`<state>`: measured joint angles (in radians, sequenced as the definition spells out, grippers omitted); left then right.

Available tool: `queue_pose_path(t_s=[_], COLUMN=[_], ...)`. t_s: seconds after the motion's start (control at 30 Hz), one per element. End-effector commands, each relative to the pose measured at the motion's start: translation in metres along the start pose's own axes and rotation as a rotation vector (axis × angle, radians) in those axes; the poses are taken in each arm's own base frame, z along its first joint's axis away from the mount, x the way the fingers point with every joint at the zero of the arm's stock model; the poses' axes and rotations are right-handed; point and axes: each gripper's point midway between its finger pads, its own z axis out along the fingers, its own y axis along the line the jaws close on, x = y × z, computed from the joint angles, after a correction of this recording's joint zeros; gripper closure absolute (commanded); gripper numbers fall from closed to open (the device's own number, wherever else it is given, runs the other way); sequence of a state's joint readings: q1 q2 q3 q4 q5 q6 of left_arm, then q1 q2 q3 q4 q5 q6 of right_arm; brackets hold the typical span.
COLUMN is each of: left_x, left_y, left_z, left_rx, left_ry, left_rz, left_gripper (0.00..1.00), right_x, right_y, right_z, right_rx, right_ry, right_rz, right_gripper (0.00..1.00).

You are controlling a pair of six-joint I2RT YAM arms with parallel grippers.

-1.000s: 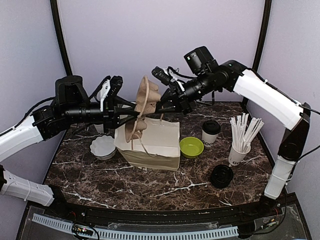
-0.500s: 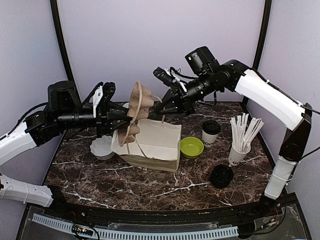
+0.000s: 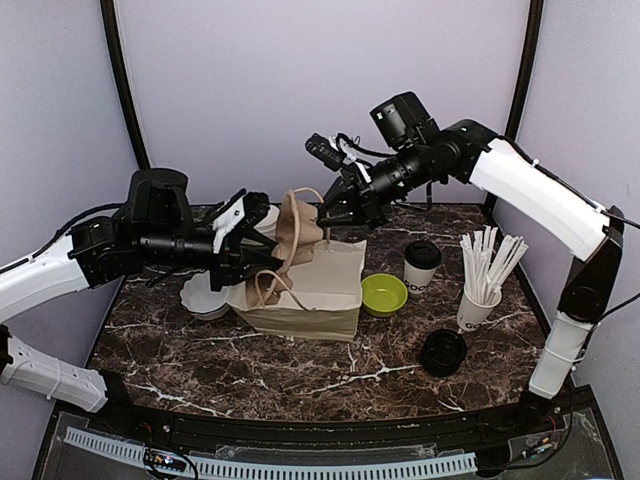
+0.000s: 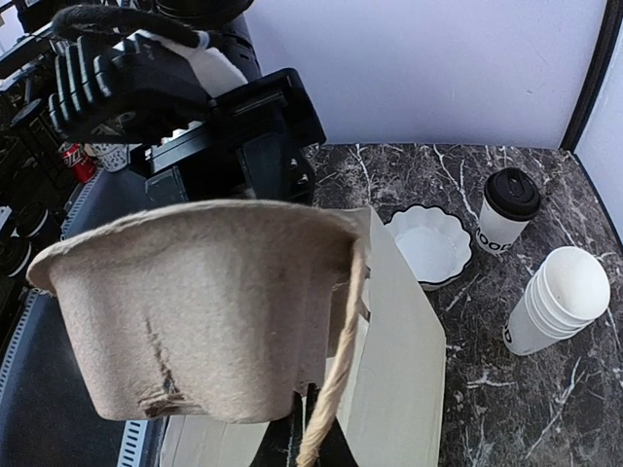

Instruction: Pack the takeout coffee

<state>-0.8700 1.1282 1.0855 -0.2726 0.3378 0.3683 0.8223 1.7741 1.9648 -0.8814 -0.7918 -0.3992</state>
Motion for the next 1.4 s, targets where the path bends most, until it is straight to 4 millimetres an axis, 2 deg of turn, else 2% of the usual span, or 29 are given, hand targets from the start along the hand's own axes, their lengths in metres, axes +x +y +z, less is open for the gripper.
queue_pose_path(t_s=[0.0, 0.3, 0.43, 0.6, 0.73, 0.9, 1.03, 1.27, 1.37], left_x=[0.014, 0.011, 0.029, 0.035, 0.043, 0.048, 0.047, 0.04, 0.031], left_y=[-0.01, -0.017, -0.019, -0.023, -0.018, -0.004, -0.005, -0.032, -0.04], left_z=[0.001, -0.012, 0.0, 0.017, 0.025, 0.029, 0.026, 0.021, 0.021], left_rx=[0.021, 0.014, 0.036, 0.011, -0.035, -0.12, -0.131, -0.068, -0.072], left_ry=[0.094, 0.095, 0.213, 0.31, 0.398, 0.509, 0.55, 0.563, 0.546], left_rz=[0.048, 0.031, 0.015, 0.075, 0.106, 0.115, 0.127, 0.206, 0.25], left_gripper=[0.72, 0.72, 0.73, 0.73, 0.74, 0.75, 0.76, 0.75, 0.75], right_x=[-0.02, -0.019, -0.024, -0.024, -0.025, -0.024, -0.025, -0.024, -0.022], right_y=[-0.004, -0.021, -0.016, -0.004, 0.003, 0.002, -0.005, -0.024, -0.041], right_z=[-0.006, -0.012, -0.01, -0.007, -0.006, -0.005, -0.004, -0.002, -0.003], right_rx=[0.043, 0.091, 0.059, 0.011, -0.015, -0.016, 0.011, 0.092, 0.179], right_ry=[-0.053, -0.061, -0.072, -0.075, -0.081, -0.077, -0.074, -0.065, -0.053], right_rz=[-0.047, -0.021, -0.021, -0.02, -0.023, -0.008, 0.008, 0.03, 0.038], right_gripper=[1.0, 1.0, 1.0, 1.0, 1.0, 1.0, 1.0, 1.0, 1.0])
